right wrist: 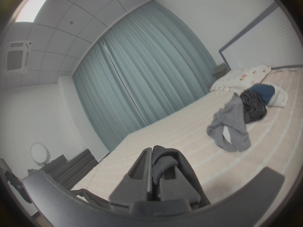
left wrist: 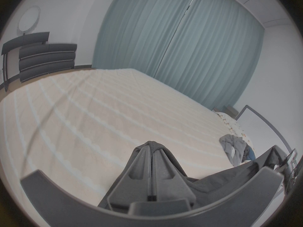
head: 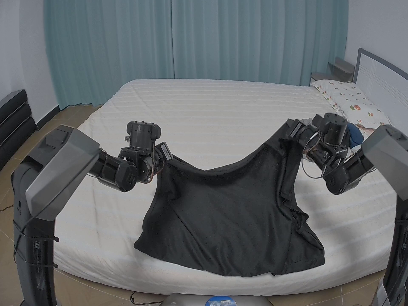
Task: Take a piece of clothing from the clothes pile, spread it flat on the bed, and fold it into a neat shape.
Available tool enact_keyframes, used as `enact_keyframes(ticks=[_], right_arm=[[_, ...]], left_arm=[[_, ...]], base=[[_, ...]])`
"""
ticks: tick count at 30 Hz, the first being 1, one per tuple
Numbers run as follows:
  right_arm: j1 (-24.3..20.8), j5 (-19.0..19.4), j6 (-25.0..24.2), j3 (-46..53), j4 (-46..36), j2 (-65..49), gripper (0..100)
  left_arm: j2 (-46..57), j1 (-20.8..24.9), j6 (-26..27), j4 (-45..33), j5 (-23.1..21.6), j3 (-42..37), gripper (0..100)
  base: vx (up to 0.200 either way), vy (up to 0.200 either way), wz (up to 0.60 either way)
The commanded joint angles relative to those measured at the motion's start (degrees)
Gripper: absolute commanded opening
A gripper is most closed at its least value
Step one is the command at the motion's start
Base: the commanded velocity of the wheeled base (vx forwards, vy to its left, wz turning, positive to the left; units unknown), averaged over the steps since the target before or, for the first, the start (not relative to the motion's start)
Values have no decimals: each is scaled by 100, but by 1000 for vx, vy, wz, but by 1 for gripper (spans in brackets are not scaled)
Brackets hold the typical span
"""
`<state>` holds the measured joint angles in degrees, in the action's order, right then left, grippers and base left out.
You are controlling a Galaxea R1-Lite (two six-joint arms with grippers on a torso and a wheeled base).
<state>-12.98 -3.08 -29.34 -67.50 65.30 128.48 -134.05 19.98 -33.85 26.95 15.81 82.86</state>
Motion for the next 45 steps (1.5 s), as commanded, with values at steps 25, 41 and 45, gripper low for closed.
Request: enact_keyframes(ticks=[25,41,45], right_arm=[[1377,634,-1346,290,-405,890,100],[876,1548,-2163,1547,-325,1127,100],[903,1548,-2172,1248,-413,1347,100]], left_arm=[[-491,-1242,-1774,-1474,-1388,556,100],[1118,-864,-2240,64,-2275,-3092,100],[1118,-741,-2380,741,-2284,-3426,100]], base=[[0,0,0],[0,0,0],[0,0,0]])
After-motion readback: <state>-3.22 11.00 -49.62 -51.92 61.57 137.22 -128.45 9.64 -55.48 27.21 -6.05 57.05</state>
